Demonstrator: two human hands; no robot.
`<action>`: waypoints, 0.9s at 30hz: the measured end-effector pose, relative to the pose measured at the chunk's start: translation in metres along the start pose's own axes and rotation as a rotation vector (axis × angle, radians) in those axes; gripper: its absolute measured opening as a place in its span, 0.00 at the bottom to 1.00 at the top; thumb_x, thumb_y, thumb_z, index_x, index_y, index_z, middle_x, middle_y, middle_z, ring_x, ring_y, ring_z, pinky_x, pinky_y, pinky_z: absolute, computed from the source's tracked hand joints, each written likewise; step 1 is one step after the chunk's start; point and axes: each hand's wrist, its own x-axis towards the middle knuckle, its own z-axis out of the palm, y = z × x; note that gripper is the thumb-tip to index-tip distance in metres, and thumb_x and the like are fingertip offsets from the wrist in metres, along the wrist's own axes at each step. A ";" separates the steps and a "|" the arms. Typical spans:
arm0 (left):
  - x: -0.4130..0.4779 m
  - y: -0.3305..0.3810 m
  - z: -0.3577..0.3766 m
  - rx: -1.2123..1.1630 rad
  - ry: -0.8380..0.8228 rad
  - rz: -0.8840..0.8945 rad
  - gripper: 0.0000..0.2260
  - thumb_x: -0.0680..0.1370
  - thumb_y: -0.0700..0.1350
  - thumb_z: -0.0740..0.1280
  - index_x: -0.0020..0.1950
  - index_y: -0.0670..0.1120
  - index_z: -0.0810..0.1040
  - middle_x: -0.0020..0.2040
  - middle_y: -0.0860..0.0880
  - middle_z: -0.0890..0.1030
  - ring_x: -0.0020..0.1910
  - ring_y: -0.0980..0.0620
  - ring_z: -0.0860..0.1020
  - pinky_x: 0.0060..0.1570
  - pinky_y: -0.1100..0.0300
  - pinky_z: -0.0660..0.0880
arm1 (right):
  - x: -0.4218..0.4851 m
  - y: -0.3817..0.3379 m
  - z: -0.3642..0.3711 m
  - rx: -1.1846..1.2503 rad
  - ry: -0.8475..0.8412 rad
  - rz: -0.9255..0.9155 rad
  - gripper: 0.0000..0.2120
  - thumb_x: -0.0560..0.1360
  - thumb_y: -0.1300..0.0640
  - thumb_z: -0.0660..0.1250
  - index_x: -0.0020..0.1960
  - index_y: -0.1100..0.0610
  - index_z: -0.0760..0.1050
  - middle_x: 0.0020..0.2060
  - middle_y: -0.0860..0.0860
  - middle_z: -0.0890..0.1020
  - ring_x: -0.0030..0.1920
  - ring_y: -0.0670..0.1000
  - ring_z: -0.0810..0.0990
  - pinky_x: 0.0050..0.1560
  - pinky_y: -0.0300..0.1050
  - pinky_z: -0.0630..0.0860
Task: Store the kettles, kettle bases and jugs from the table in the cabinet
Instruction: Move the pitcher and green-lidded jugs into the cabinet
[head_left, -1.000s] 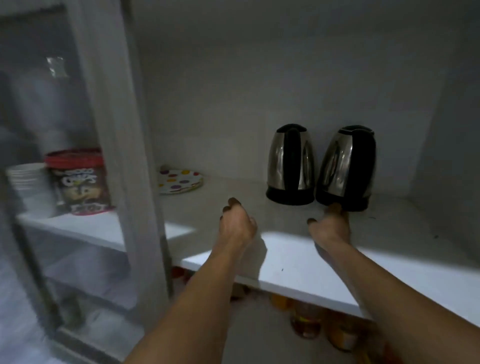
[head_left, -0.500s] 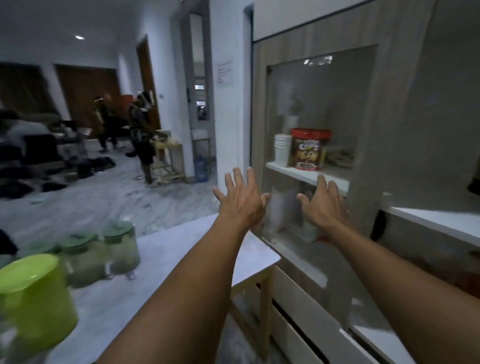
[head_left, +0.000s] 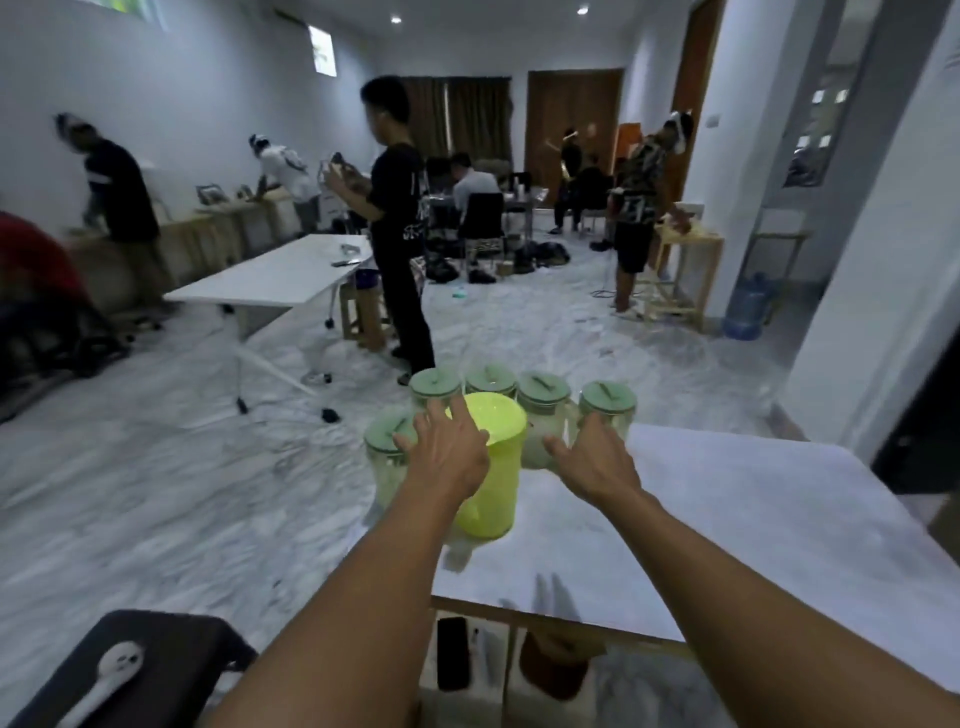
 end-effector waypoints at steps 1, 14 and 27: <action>0.009 -0.016 0.002 -0.016 0.003 -0.075 0.25 0.81 0.52 0.59 0.75 0.44 0.58 0.75 0.39 0.60 0.73 0.36 0.61 0.68 0.35 0.59 | 0.009 -0.011 0.018 0.033 -0.049 0.021 0.35 0.74 0.37 0.64 0.70 0.60 0.64 0.67 0.61 0.73 0.66 0.63 0.74 0.60 0.55 0.73; 0.093 -0.104 0.066 -0.401 -0.111 -0.607 0.34 0.75 0.56 0.69 0.72 0.38 0.63 0.71 0.38 0.68 0.69 0.36 0.67 0.64 0.42 0.68 | 0.047 -0.045 0.145 0.166 -0.126 0.316 0.23 0.75 0.46 0.66 0.62 0.61 0.73 0.60 0.60 0.79 0.59 0.64 0.78 0.54 0.51 0.74; 0.090 -0.059 0.003 -0.744 -0.124 -0.086 0.24 0.78 0.58 0.62 0.53 0.36 0.80 0.53 0.36 0.82 0.54 0.37 0.79 0.49 0.52 0.73 | 0.007 -0.061 0.089 0.520 0.501 0.488 0.20 0.79 0.46 0.63 0.59 0.62 0.75 0.56 0.61 0.81 0.58 0.64 0.79 0.58 0.54 0.76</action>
